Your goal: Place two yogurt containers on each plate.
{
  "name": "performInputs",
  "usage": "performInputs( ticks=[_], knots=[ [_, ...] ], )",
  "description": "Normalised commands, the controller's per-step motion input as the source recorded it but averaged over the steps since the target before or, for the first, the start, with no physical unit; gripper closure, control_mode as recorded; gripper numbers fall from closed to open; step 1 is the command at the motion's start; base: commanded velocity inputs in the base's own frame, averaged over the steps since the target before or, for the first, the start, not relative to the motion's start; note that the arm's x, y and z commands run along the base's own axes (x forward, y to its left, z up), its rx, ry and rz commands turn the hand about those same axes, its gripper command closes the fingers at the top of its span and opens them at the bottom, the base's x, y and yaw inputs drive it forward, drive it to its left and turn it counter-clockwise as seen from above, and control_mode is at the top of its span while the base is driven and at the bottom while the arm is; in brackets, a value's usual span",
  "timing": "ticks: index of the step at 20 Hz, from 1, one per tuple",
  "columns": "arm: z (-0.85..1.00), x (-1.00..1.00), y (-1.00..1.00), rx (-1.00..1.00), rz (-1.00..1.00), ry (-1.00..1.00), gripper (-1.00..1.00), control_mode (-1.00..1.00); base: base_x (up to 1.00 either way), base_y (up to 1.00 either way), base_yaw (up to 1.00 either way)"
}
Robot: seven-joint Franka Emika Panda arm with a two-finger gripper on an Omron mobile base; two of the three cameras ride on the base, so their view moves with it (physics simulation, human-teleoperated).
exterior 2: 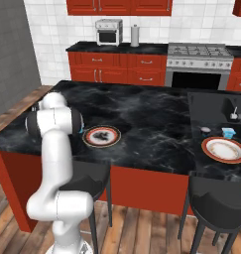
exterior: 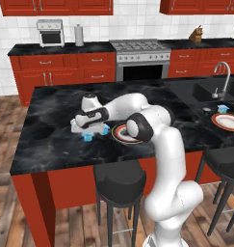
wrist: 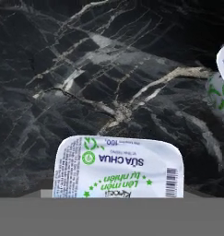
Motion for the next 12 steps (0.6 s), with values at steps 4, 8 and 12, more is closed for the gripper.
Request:
performInputs(
  ticks=[4,8,12],
  knots=[
    [0.93,-0.5,-0.42,0.08,0.0,-0.12,1.0,-1.0,0.0,0.0,0.0],
    [0.76,-0.62,-0.72,0.07,0.0,-0.07,1.0,-1.0,0.0,0.0,0.0],
    [0.04,-0.43,-0.96,0.03,0.0,-0.1,1.0,-1.0,0.0,0.0,0.0]
  ],
)
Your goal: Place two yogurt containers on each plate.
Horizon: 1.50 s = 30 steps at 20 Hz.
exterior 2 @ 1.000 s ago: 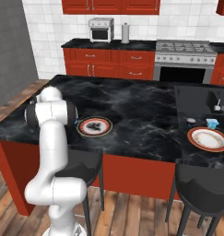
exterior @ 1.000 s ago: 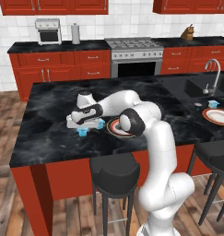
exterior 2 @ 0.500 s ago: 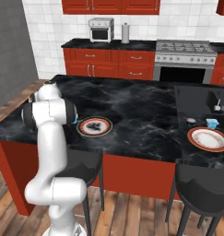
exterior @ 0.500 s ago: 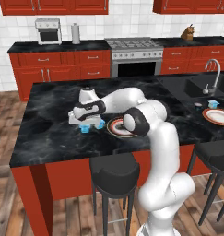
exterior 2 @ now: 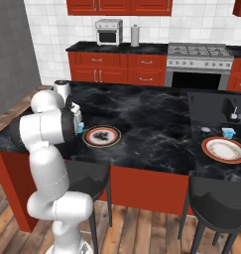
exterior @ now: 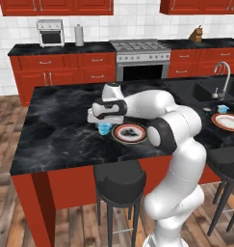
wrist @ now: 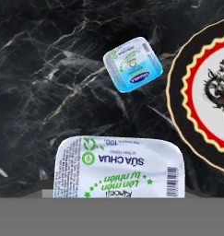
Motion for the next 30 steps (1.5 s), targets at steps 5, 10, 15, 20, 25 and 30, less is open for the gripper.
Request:
performInputs(
  ticks=[5,10,15,20,25,30],
  knots=[
    [0.13,0.0,-0.74,0.0,0.03,-0.04,1.0,-1.0,0.0,0.0,0.0],
    [-0.02,0.51,-0.47,-0.04,0.02,0.01,1.0,-1.0,0.0,0.0,0.0],
    [-0.24,0.78,-0.25,-0.09,0.0,0.04,1.0,-1.0,0.0,0.0,0.0],
    [-0.18,0.22,-0.13,-0.02,0.0,0.08,1.0,-1.0,0.0,0.0,0.0],
    [-0.31,0.0,-0.2,-0.01,0.0,0.18,1.0,-1.0,0.0,0.0,0.0],
    [-0.33,0.0,-0.06,0.0,0.0,0.17,1.0,-1.0,0.0,0.0,0.0]
  ],
)
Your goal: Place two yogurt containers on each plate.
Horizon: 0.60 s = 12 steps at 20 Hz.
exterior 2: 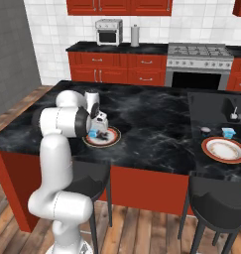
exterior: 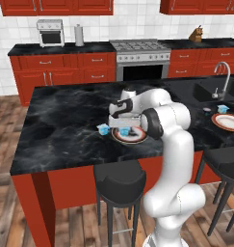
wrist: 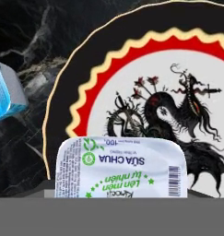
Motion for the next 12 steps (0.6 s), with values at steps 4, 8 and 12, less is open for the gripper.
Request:
performInputs(
  ticks=[4,8,12],
  knots=[
    [-0.09,0.0,0.0,0.0,0.0,0.07,1.0,-1.0,0.0,0.0,0.0],
    [0.0,0.0,0.0,0.0,0.0,0.0,-1.0,-1.0,0.0,0.0,0.0],
    [0.0,0.0,0.0,0.0,0.0,0.0,-1.0,-1.0,0.0,0.0,0.0]
  ],
)
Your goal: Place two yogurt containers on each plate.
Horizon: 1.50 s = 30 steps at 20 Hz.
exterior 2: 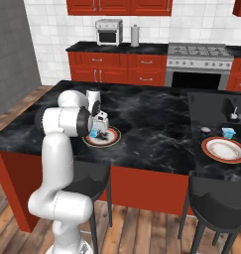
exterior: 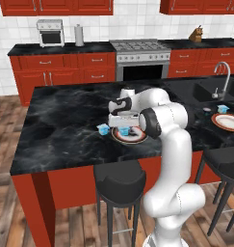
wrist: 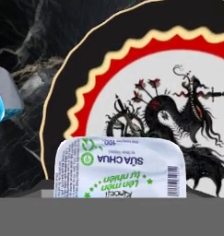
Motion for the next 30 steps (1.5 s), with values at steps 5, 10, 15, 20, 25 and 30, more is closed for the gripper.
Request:
performInputs(
  ticks=[5,10,15,20,25,30],
  knots=[
    [0.0,0.0,0.0,0.0,0.0,-0.01,-1.0,-1.0,0.0,0.0,0.0],
    [0.11,0.0,0.0,0.0,0.0,-0.04,-1.0,-1.0,0.0,0.0,0.0],
    [0.75,-0.14,0.0,0.0,0.01,-0.02,-1.0,-1.0,0.0,0.0,0.0],
    [0.41,-0.3,0.08,0.0,0.15,0.0,-1.0,-1.0,0.0,0.0,0.0],
    [0.0,-0.05,0.38,0.0,0.31,0.0,-1.0,-1.0,0.0,0.0,0.0],
    [0.0,0.0,0.48,0.01,0.32,-0.05,-1.0,-1.0,0.0,0.0,0.0]
  ],
)
